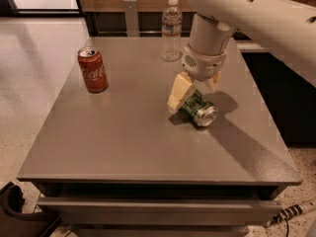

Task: Place green can upright

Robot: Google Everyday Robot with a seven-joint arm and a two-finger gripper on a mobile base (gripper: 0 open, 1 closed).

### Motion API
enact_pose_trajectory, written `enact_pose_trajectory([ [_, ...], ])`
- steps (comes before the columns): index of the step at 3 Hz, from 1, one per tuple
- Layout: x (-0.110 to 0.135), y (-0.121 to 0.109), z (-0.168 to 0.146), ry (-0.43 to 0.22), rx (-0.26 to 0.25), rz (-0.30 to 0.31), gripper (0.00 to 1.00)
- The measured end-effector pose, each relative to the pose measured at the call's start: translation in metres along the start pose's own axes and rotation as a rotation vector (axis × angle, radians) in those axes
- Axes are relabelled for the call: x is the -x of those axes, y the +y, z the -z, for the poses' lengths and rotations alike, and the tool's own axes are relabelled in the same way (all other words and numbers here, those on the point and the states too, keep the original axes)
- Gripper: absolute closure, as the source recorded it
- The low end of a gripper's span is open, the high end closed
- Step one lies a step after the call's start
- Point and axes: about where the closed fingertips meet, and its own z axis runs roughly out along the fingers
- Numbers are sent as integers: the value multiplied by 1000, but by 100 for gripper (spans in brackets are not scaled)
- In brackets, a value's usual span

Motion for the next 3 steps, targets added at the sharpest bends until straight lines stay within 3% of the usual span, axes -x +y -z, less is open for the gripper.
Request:
enact_pose_trajectory([
  [3,6,1,-1,-23,-5,4,100],
])
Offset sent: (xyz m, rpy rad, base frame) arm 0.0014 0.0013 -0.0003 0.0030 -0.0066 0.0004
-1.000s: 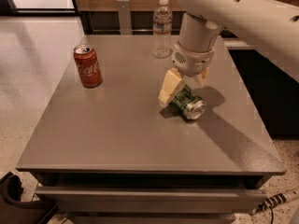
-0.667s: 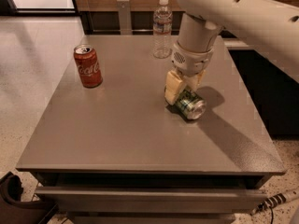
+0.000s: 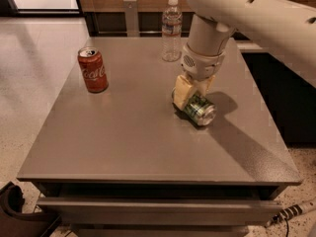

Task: Place green can upright

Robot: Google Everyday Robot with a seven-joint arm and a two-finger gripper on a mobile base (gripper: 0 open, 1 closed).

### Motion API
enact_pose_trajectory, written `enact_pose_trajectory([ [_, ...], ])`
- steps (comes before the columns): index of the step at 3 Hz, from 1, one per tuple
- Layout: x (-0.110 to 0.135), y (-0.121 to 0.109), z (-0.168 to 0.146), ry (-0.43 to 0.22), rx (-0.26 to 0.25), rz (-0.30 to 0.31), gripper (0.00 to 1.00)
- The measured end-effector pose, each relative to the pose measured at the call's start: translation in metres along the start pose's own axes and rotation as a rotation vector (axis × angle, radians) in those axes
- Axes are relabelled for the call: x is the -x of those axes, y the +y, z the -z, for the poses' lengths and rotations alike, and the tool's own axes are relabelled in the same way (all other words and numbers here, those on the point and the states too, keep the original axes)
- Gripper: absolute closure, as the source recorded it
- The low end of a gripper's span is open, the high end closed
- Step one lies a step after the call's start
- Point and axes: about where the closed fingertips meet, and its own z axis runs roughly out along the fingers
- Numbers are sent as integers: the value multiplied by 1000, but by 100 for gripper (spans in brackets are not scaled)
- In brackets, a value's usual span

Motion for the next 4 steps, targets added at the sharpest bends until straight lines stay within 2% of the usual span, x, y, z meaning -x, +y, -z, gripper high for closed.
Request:
enact_pose_trajectory([
  [1,0,0,3,-9,-4,4,100],
  [2,-1,-5,24,-61,-16,27,100],
  [3,-6,-20,63,-198,12,42,100],
  [4,-9,-31,86,-310,87,81,100],
])
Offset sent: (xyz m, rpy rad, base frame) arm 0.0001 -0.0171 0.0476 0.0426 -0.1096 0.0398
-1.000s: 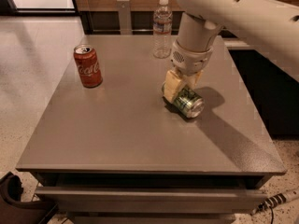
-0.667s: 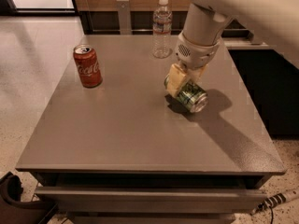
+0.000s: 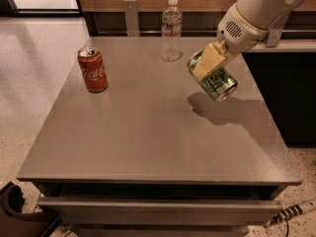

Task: Place green can upright

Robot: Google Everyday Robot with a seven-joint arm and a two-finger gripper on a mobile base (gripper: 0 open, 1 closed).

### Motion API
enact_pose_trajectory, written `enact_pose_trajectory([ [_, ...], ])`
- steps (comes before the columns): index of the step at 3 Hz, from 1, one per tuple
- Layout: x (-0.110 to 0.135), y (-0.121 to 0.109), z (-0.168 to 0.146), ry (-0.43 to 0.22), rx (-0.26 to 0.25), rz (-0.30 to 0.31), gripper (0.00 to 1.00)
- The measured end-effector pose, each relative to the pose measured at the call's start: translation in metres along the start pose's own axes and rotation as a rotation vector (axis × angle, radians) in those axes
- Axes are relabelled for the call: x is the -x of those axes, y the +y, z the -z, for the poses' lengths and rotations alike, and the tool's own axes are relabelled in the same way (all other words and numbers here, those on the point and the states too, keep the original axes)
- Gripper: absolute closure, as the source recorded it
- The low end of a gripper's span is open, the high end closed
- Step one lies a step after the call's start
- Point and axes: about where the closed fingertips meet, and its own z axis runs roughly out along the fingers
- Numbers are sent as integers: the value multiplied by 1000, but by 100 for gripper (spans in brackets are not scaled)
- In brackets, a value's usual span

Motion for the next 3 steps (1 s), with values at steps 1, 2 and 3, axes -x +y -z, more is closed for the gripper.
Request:
enact_pose_trajectory([
  [1,-1,-5,19,-140,87,56,100],
  [2,-10,-2,42,-344,151,165,100],
  [3,-21,3,45,-467,177,232,100],
])
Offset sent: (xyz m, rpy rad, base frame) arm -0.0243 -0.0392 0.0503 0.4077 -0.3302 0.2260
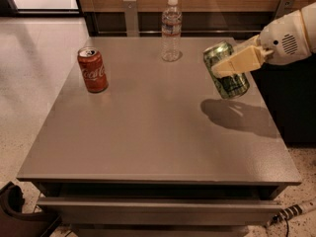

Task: Place green can upright

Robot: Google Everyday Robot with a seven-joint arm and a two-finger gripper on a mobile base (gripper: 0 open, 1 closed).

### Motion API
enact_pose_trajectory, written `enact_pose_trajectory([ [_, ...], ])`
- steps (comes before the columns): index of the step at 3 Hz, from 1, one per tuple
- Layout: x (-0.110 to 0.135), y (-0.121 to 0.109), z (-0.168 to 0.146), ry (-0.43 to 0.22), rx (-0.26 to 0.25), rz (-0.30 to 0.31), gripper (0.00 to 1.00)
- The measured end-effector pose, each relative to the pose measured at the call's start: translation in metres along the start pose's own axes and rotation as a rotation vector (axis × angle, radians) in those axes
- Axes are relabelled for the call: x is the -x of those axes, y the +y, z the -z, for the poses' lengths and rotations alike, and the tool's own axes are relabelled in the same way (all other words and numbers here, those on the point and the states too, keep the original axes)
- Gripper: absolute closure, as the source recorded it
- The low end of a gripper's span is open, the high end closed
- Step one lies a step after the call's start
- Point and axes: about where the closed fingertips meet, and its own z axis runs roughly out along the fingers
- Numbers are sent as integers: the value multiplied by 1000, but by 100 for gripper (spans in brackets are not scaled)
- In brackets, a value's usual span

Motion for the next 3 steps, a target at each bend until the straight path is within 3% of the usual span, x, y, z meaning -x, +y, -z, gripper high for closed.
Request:
enact_pose_trajectory([
  [1,-6,8,-3,-86,32,55,100],
  [3,-7,35,-29,-185,92,165,100],
])
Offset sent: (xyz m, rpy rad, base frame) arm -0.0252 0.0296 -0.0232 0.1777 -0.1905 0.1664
